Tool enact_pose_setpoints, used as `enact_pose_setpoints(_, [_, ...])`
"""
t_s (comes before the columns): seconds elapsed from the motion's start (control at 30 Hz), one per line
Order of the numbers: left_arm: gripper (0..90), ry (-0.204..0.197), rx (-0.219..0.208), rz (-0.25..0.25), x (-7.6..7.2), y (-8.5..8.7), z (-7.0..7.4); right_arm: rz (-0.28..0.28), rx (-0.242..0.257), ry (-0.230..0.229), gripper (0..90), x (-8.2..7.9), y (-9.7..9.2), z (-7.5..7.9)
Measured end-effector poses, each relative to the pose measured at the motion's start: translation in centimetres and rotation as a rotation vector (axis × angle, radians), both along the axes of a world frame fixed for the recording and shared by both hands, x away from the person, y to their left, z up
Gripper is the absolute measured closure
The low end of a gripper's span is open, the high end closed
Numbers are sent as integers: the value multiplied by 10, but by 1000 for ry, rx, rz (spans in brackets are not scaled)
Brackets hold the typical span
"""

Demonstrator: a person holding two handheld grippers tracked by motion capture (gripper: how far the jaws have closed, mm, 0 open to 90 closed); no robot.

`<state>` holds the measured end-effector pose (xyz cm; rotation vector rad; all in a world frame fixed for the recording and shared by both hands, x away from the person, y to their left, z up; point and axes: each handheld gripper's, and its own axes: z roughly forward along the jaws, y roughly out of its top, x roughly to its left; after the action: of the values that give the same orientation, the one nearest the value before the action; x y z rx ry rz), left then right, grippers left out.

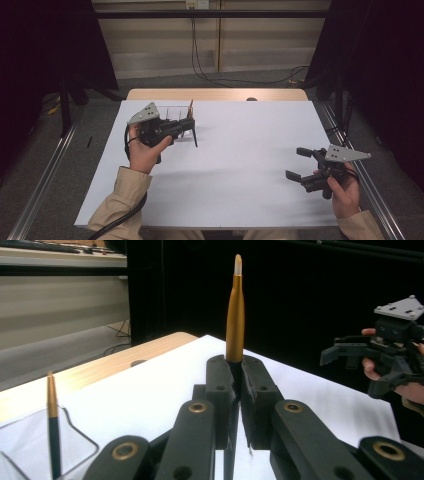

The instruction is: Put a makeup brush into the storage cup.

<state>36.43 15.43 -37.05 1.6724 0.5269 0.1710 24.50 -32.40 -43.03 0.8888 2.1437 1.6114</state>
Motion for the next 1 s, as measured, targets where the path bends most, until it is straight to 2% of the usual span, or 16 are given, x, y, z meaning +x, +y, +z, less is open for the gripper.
enact_pose_setpoints(0.57, [838,0,22,77,25,6,10,10,-5,-3,33,1,1,0])
enact_pose_setpoints(1.0, [838,7,17,116,38,12,12,19,-5,0,33,2,2,0])
